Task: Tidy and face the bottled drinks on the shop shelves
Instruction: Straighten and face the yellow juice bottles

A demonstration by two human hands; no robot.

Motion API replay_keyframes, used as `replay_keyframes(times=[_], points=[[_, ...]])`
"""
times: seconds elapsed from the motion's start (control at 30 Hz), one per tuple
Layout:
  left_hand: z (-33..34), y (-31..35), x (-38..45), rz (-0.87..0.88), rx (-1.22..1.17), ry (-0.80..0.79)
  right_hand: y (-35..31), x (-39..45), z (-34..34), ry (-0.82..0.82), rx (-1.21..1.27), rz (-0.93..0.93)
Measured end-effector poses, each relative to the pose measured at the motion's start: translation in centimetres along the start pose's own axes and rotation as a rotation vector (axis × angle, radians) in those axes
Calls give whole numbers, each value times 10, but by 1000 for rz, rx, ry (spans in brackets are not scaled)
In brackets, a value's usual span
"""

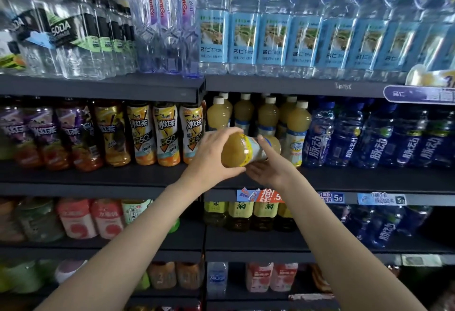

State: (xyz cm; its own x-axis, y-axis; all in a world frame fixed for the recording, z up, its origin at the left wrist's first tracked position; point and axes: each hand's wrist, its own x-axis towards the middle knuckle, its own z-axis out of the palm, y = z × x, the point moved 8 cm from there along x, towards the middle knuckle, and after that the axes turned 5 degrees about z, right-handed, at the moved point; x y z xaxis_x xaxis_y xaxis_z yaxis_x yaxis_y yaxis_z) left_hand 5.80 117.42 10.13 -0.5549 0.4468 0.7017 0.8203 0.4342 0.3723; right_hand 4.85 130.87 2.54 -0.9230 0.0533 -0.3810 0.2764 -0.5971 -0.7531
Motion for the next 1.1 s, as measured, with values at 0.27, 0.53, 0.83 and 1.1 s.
replay_keyframes(times=[0.27, 0.53, 0.83, 1.1], points=[[7, -34, -20, -431, -473, -33, -4, -8, 3, -75, 60, -63], [0, -9, -29, 13, 60, -31, -5, -16, 6, -56, -88, -116], [34, -48, -38, -212, -5, -221, -18, -11, -9, 70, -444, -461], [44, -67, -12, -270, -81, -159, -55, 1, -12, 224, -830, -706]])
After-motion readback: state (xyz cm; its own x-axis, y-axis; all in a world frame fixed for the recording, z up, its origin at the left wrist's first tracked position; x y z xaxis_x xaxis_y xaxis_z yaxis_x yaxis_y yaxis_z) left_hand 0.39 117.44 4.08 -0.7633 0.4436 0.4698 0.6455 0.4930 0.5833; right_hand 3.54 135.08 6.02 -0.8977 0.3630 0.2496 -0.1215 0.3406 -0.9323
